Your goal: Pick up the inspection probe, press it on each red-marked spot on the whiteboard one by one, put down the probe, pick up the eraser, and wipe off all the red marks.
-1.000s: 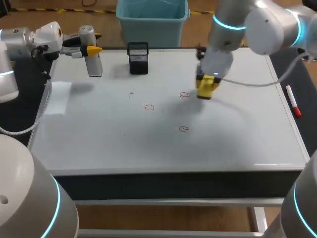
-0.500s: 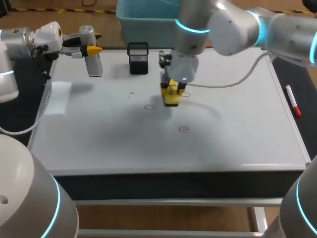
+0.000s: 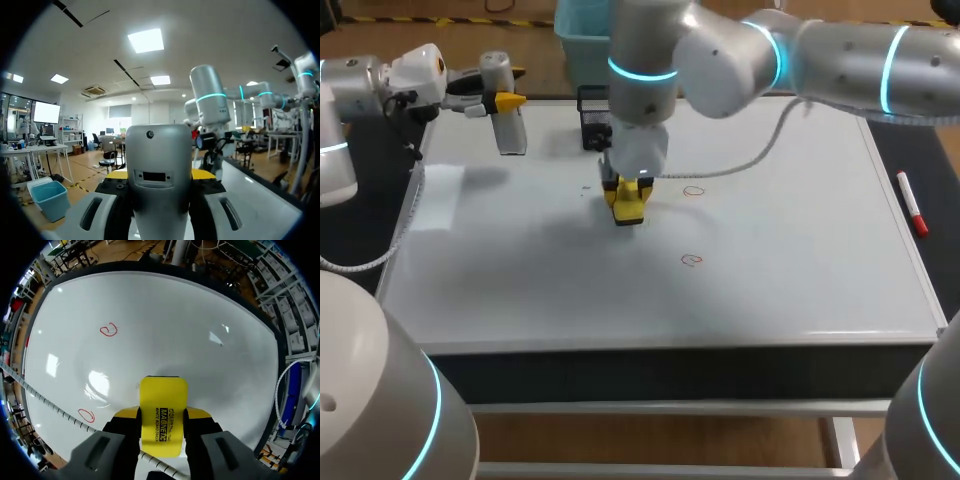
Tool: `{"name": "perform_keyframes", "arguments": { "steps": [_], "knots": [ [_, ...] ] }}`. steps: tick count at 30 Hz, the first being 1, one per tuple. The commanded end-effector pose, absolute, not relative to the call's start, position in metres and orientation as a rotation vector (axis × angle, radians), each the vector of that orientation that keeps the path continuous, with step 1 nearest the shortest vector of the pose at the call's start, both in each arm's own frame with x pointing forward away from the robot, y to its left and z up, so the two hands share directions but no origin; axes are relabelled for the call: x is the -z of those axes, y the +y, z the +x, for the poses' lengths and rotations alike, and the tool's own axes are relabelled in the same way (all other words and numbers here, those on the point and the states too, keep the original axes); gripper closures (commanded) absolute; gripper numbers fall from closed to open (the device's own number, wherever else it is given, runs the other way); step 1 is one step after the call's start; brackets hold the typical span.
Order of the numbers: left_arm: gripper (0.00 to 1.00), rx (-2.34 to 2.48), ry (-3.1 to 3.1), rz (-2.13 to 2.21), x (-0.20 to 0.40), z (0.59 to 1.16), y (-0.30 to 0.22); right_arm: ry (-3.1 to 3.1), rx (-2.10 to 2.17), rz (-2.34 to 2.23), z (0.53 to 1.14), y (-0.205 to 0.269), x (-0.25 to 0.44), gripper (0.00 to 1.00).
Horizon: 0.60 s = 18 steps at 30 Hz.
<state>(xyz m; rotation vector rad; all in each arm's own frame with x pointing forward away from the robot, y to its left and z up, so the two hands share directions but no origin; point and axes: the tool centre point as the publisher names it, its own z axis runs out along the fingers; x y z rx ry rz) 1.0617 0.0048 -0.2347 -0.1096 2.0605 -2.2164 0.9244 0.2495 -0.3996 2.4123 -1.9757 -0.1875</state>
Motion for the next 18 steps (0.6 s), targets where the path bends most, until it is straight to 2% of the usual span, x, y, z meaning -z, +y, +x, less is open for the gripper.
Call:
{"name": "perform_keyframes", "arguments": {
  "steps": [1, 18],
  "knots": [
    [1.0, 2.218, 2.063, -0.106, 0.234, 1.063, 0.005, -1.945, 0.138, 2.398, 0.922, 0.256, 0.404, 1.0],
    [1.0, 2.218, 2.063, -0.106, 0.234, 1.063, 0.005, -1.928, 0.132, 2.42, 0.912, 0.264, 0.417, 1.0]
  ]
}}
